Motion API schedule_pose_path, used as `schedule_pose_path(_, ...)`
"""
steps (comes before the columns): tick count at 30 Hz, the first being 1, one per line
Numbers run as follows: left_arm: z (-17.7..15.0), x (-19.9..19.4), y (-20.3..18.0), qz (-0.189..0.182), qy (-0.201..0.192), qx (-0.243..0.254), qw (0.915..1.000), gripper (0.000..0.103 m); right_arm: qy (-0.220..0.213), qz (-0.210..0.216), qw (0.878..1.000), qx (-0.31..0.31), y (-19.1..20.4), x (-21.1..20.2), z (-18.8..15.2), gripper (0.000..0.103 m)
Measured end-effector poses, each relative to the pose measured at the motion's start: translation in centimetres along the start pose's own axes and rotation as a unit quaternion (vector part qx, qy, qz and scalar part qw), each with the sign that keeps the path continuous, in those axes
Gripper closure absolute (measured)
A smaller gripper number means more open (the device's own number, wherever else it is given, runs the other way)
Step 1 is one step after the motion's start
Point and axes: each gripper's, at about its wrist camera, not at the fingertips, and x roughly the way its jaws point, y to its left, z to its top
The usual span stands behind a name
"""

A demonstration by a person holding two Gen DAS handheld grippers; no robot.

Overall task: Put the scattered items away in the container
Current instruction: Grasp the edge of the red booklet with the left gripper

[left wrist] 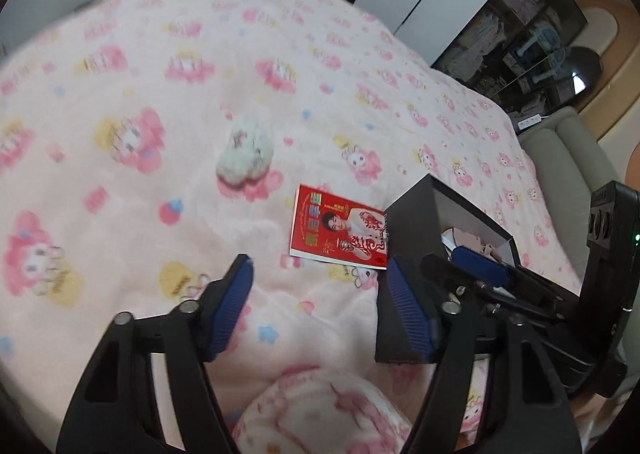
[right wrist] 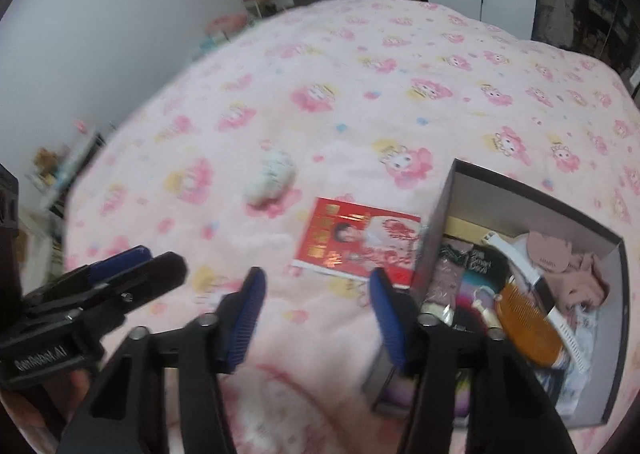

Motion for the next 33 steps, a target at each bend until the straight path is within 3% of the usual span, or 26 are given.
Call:
schedule_pose_path(5, 2.1, 7.8, 2.3, -0.019, 0.079, -0.029, 0.9962, 0.057, 0.021, -0.018, 0.999, 0.019, -2.7, 2.9, 1.6, 0.068)
schedule_pose_path(10, 3.9, 14.5, 2.8, -0.036, 0.143, -0.051, 0.9878, 0.058, 0.030, -0.004, 0.999, 0.018, -3.0, 4.6, 2.2, 0.068)
schedule_pose_path(13, 4.2, 17.2, 3.0, -0.043, 0.175, -0.078, 0.9805, 0.055, 0.040, 0.003, 0.999, 0.025, -3.4, 5.6, 2.1, 0.068)
schedule_pose_path(15, 4.0, 18.2, 2.7, -0.056, 0.187, -0.081, 0.9774, 0.059, 0.043, 0.002, 0.999, 0.028, -3.6, 5.9, 2.0, 0.068)
schedule_pose_path(17, 3.8, 17.8, 2.3, -0.031, 0.176, -0.068, 0.9815, 0.090, 0.045, 0.001, 0.999, 0.031, -3.9, 6.1, 1.9, 0.068)
schedule_pose_path(20, 3.7, 14.7, 2.8, -0.070, 0.136, -0.080, 0.9851, 0.099, 0.044, 0.010, 0.998, 0.033, -3.6, 5.7, 1.9, 0.068)
schedule_pose_path(22, 3.0, 11.8, 3.2, -0.081, 0.108, -0.081, 0.9875, 0.100, 0.040, 0.022, 0.999, 0.030, -3.0, 5.2, 1.8, 0.068)
schedule_pose_path(26, 0.9, 7.0, 5.3, -0.062, 0.076, -0.093, 0.9908, 0.101, 0.047, 0.065, 0.996, 0.031, -1.2, 5.1, 1.6, 0.063)
schedule_pose_path(29, -0.7, 4.9, 8.0, -0.041, 0.072, -0.110, 0.9904, 0.099, 0.069, 0.075, 0.995, 0.024, 0.1, 6.4, 1.2, 0.060)
schedule_pose_path(30, -1.2, 4.6, 8.8, -0.033, 0.078, -0.112, 0.9901, 0.098, 0.080, 0.076, 0.994, 0.023, 0.5, 7.0, 1.0, 0.054)
schedule_pose_path(31, -1.6, 4.5, 9.8, -0.021, 0.089, -0.113, 0.9894, 0.095, 0.094, 0.079, 0.992, 0.025, 0.7, 7.9, 0.7, 0.051)
schedule_pose_path(33, -2.1, 5.0, 11.3, 0.019, 0.120, -0.114, 0.9861, 0.078, 0.129, 0.084, 0.987, 0.036, 0.9, 9.7, 0.2, 0.049)
